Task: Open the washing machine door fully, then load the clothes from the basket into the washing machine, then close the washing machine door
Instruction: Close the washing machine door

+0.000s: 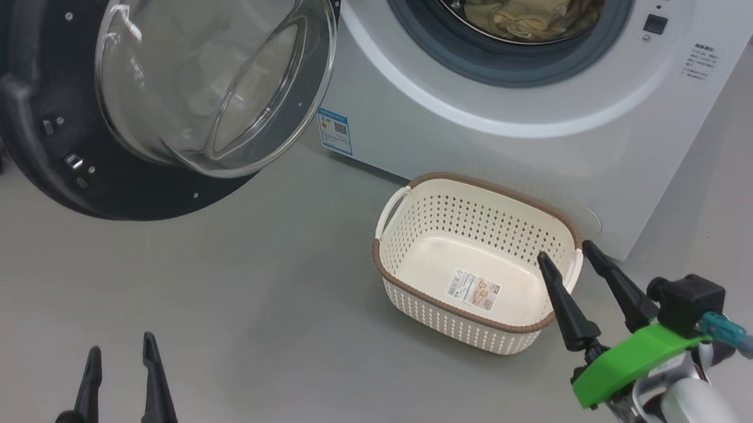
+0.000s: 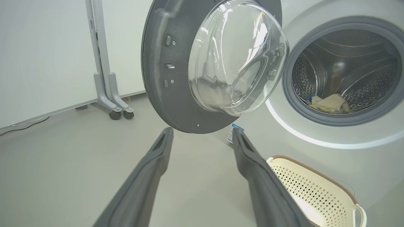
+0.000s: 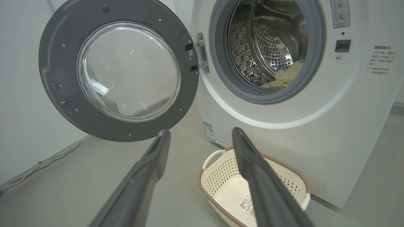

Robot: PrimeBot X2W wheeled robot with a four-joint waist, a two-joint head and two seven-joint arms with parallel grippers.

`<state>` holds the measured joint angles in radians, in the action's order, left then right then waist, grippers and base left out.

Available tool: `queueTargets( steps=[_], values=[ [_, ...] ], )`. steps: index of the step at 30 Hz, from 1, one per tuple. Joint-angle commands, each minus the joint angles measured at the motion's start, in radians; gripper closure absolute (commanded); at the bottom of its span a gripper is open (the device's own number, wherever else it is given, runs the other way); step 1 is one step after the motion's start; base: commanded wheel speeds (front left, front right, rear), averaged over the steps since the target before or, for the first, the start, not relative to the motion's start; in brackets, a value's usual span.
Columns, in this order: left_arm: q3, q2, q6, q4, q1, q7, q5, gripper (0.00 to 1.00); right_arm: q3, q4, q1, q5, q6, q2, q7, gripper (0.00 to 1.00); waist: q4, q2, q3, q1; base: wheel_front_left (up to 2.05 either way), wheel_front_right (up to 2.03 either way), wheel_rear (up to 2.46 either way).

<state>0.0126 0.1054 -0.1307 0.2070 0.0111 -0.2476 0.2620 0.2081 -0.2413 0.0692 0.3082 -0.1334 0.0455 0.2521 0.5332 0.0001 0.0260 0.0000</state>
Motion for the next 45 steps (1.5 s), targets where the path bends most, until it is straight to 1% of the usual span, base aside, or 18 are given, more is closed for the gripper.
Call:
queueTargets(
  steps=[1,33,34,35,36,41,45],
  values=[
    [-0.042,0.007,0.002,-0.039,0.025,-0.014,-0.014,0.00,0.025,0.026,0.048,0.007,0.003,0.006,0.010,0.00,-0.001,-0.0001,-0.001,0.0000,0.00,0.00,0.00],
    [-0.055,-0.017,0.000,-0.039,0.030,-0.014,-0.027,0.00,0.013,0.031,0.025,0.004,0.003,0.015,0.010,0.00,0.000,-0.0001,0.004,0.0000,0.00,0.00,0.00],
    [-0.053,-0.018,0.000,-0.039,0.032,-0.014,-0.026,0.45,0.012,0.032,0.024,0.003,0.003,0.017,0.010,0.00,0.000,-0.0001,0.007,0.0000,0.00,0.00,0.00],
    [-0.051,-0.020,0.000,-0.041,0.033,-0.014,-0.025,0.80,0.011,0.033,0.024,0.002,0.003,0.019,0.010,0.00,0.001,-0.0001,0.011,0.0000,0.00,0.00,0.00],
    [-0.050,-0.022,0.000,-0.042,0.035,-0.014,-0.022,1.00,0.009,0.035,0.024,0.001,0.003,0.022,0.010,0.00,0.001,-0.0001,0.015,0.0000,0.00,0.00,0.00],
    [-0.045,-0.031,0.000,-0.052,0.049,-0.014,0.018,1.00,0.003,0.040,0.018,-0.008,0.003,0.040,0.010,0.00,0.005,-0.0001,0.046,0.0000,0.00,0.00,0.00],
    [-0.062,-0.035,0.000,-0.083,0.078,-0.014,0.051,1.00,0.003,0.057,0.020,-0.023,0.003,0.073,0.010,0.00,0.007,-0.0001,0.103,0.0000,0.00,0.00,0.00]
  ],
)
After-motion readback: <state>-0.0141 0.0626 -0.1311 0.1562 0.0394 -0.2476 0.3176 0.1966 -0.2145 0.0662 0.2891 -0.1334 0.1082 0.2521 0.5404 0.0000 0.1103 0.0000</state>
